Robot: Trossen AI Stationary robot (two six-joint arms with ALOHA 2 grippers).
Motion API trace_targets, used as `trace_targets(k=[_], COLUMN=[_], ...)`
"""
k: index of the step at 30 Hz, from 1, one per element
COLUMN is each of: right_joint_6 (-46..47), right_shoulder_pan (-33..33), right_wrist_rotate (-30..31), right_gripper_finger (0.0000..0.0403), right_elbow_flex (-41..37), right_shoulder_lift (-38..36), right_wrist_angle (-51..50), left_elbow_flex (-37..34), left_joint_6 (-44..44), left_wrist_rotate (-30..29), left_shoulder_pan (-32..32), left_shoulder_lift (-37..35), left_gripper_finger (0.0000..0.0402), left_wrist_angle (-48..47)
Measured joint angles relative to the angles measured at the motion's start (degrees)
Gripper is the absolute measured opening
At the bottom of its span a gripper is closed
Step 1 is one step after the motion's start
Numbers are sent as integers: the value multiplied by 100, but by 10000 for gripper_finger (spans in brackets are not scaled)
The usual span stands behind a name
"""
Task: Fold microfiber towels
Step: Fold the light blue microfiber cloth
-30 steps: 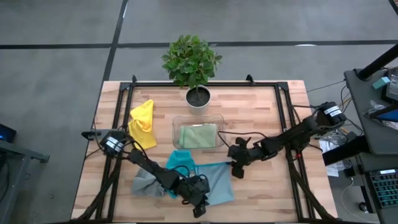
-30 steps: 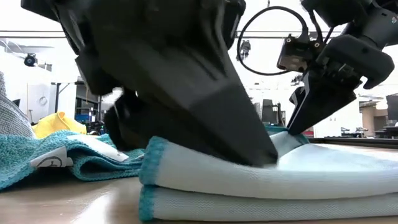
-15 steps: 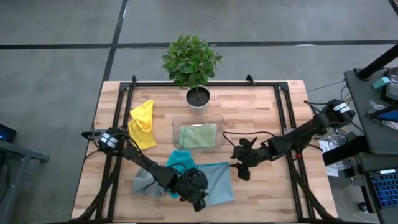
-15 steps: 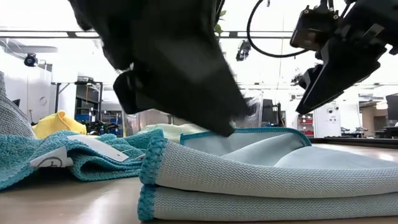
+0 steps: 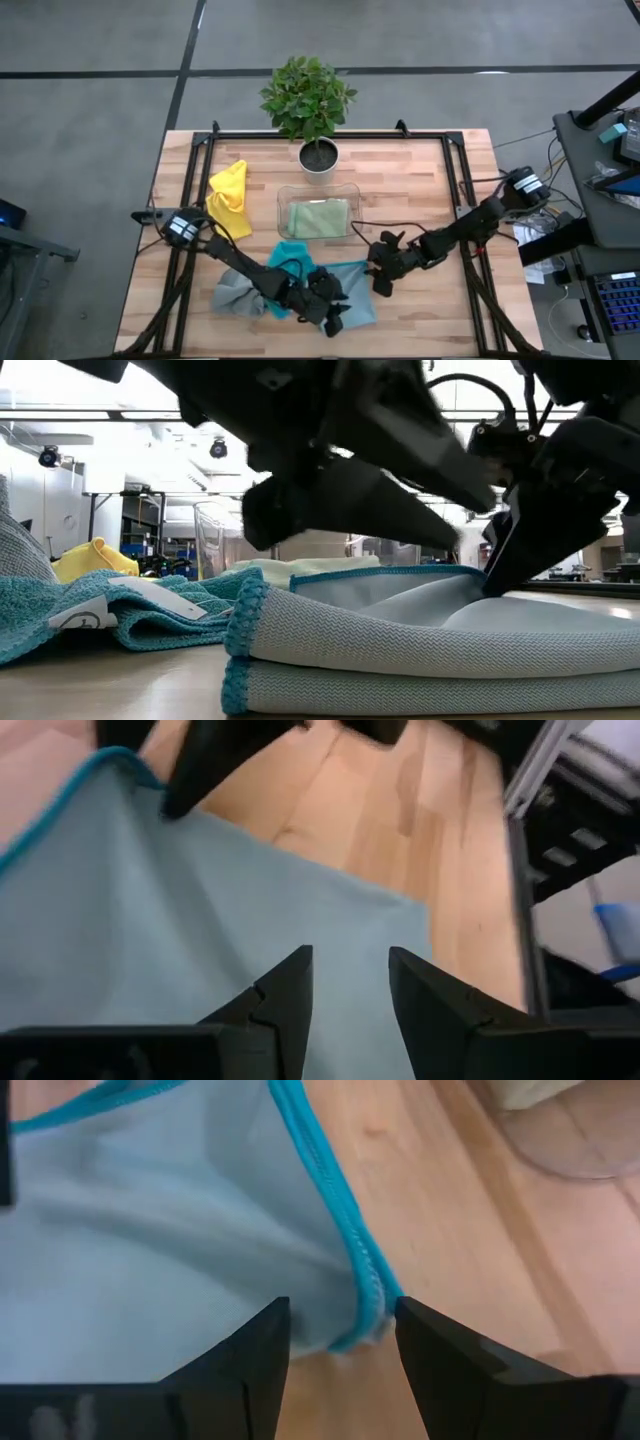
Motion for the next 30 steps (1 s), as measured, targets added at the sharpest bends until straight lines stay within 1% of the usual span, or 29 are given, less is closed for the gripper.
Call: trace_targets(k=[5, 7, 10, 13, 17, 18, 25, 27, 30], right_joint_6=[196, 204, 187, 138, 55, 32, 12, -16, -93], right_shoulder_pan=[-2, -1, 0, 0, 0, 0, 0, 0, 0], right_wrist_rotate=[102, 105, 103, 101, 77, 60, 42, 42, 41], right_gripper_finger=[169, 160, 127, 81, 23, 16, 11, 10, 9], right_elbow_flex=[-5, -5, -4, -4, -2, -1, 12, 11, 12], right_shoulder_lift=[79, 70, 15, 3, 3, 1, -4, -22, -61], right_wrist_angle=[-71, -13, 13, 17, 15, 11, 41, 49, 90], left_elbow_flex=[144, 258, 557, 920, 1191, 1252, 1413, 1439, 1444], left_joint_6=[4, 69, 334, 591, 645, 643, 445, 442, 365], left_wrist_rotate=[6, 0, -23, -45, -43, -30, 52, 77, 132], left_shoulder_pan=[9, 49, 106, 173, 243, 252, 256, 249, 240], left_shoulder_lift=[314, 411, 549, 715, 977, 1046, 1338, 1410, 1442], left_gripper_finger=[118, 118, 118, 112, 85, 77, 10, 3, 3], left_wrist_angle=[519, 562, 559, 594, 503, 475, 534, 539, 569])
